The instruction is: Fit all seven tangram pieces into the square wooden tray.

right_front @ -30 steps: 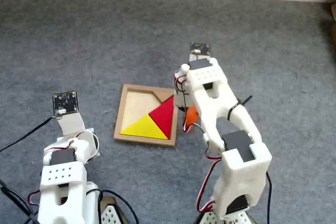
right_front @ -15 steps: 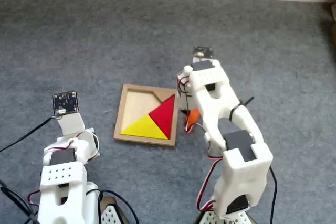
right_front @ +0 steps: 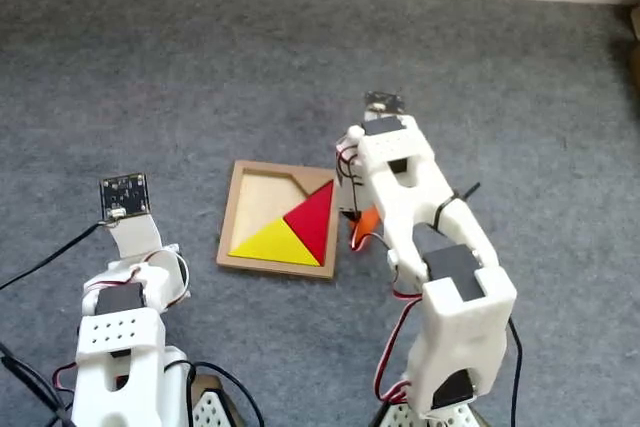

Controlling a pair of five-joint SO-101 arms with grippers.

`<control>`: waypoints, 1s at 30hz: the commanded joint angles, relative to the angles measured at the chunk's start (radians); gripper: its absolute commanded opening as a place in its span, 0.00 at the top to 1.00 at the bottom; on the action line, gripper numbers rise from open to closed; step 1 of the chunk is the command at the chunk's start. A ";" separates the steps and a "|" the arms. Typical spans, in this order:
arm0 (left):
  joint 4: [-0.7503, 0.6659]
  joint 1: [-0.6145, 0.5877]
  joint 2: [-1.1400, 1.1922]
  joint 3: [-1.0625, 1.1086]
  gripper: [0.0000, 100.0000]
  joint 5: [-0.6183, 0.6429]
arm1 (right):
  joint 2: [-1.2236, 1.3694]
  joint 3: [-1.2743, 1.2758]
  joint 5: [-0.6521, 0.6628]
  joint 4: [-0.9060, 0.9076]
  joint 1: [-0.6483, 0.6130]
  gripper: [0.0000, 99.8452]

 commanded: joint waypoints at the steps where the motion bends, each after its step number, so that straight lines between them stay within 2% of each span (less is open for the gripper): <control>1: -0.018 -0.015 -0.013 -0.005 0.99 -0.011 | 0.065 -0.047 -0.003 0.042 -0.035 0.77; 9: -0.018 -0.015 -0.013 -0.005 0.99 -0.011 | 0.067 -0.061 -0.003 0.051 -0.039 0.77; 12: -0.018 -0.013 -0.013 -0.005 0.99 -0.011 | 0.062 -0.065 0.018 0.051 -0.044 0.83; 18: -0.018 -0.013 -0.013 -0.004 0.99 -0.011 | 0.061 -0.068 0.190 0.053 -0.044 0.99; 24: -0.018 -0.010 -0.013 -0.004 0.99 -0.011 | 0.048 -0.068 0.201 0.067 -0.039 0.99; 30: -0.018 -0.013 -0.013 -0.005 0.99 -0.011 | -0.157 -0.062 0.206 0.114 -0.044 0.99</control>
